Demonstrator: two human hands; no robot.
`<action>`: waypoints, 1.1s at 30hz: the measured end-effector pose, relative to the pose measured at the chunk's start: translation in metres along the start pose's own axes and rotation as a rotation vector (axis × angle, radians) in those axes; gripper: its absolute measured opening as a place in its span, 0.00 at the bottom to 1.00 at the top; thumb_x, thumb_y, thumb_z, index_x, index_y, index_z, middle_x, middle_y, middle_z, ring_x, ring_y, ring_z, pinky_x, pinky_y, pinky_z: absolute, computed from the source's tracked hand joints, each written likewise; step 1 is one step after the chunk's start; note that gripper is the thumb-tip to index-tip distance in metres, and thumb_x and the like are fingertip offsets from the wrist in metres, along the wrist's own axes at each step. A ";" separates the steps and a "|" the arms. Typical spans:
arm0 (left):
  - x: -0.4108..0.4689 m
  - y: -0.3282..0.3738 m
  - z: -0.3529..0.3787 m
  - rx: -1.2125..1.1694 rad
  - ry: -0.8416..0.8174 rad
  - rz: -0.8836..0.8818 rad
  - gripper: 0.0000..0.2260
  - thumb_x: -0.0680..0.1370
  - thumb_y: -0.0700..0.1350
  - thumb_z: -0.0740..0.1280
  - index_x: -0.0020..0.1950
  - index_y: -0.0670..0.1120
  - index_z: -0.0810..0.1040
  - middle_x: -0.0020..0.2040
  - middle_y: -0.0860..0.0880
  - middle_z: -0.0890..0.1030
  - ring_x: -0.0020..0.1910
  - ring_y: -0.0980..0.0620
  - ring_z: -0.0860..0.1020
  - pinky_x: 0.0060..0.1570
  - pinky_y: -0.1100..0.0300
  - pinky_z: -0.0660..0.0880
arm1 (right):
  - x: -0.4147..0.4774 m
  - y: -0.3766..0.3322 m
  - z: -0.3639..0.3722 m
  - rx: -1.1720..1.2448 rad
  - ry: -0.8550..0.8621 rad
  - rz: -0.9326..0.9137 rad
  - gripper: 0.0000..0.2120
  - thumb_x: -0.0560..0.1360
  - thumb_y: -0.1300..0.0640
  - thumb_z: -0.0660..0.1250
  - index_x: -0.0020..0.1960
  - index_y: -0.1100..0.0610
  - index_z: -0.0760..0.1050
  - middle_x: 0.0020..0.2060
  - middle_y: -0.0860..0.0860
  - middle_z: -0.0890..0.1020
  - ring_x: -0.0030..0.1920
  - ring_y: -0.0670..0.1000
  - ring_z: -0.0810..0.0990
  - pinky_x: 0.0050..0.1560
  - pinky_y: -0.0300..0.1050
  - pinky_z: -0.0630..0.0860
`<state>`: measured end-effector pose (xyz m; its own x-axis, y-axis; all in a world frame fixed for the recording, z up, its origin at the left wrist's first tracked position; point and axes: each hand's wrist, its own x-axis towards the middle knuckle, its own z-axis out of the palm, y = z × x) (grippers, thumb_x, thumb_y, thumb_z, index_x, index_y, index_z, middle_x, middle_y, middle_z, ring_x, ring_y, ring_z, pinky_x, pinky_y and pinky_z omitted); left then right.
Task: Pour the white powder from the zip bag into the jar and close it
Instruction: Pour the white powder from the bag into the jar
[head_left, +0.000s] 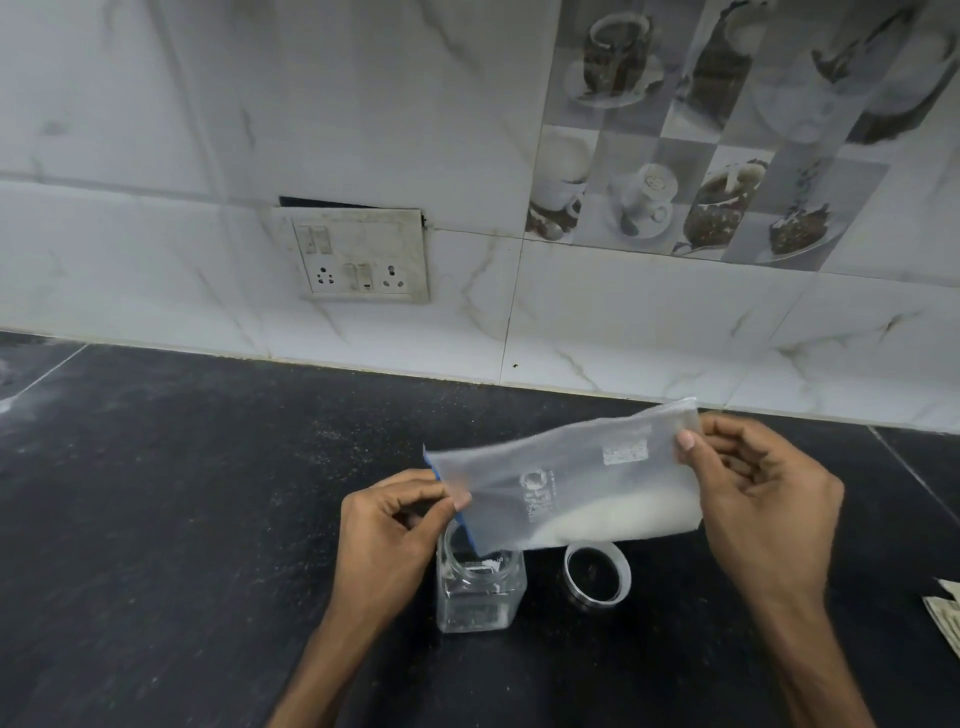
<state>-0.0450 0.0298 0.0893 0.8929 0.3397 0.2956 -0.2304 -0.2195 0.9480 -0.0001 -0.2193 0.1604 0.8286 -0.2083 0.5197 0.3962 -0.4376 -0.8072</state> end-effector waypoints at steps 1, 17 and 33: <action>0.000 0.000 0.000 0.003 0.000 0.001 0.12 0.70 0.35 0.77 0.41 0.53 0.87 0.43 0.56 0.88 0.42 0.55 0.86 0.43 0.47 0.83 | 0.000 -0.001 0.000 0.004 -0.003 -0.005 0.09 0.73 0.63 0.74 0.52 0.56 0.82 0.40 0.44 0.84 0.41 0.37 0.84 0.43 0.24 0.77; 0.001 -0.003 -0.004 -0.010 0.009 -0.019 0.10 0.70 0.35 0.77 0.42 0.50 0.88 0.44 0.55 0.88 0.43 0.56 0.86 0.45 0.61 0.83 | 0.004 0.002 -0.011 -0.057 -0.209 0.045 0.16 0.69 0.63 0.76 0.53 0.50 0.79 0.44 0.42 0.84 0.41 0.36 0.84 0.40 0.23 0.76; 0.000 -0.006 -0.009 -0.031 0.004 -0.034 0.10 0.70 0.34 0.76 0.41 0.51 0.88 0.44 0.54 0.88 0.44 0.56 0.86 0.45 0.62 0.82 | -0.012 0.014 -0.005 -0.145 -0.107 -0.155 0.09 0.76 0.61 0.68 0.55 0.58 0.80 0.44 0.43 0.83 0.47 0.38 0.82 0.44 0.24 0.76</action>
<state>-0.0470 0.0393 0.0847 0.8991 0.3498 0.2632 -0.2114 -0.1796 0.9608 -0.0063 -0.2268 0.1447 0.8028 -0.0381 0.5951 0.4674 -0.5795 -0.6676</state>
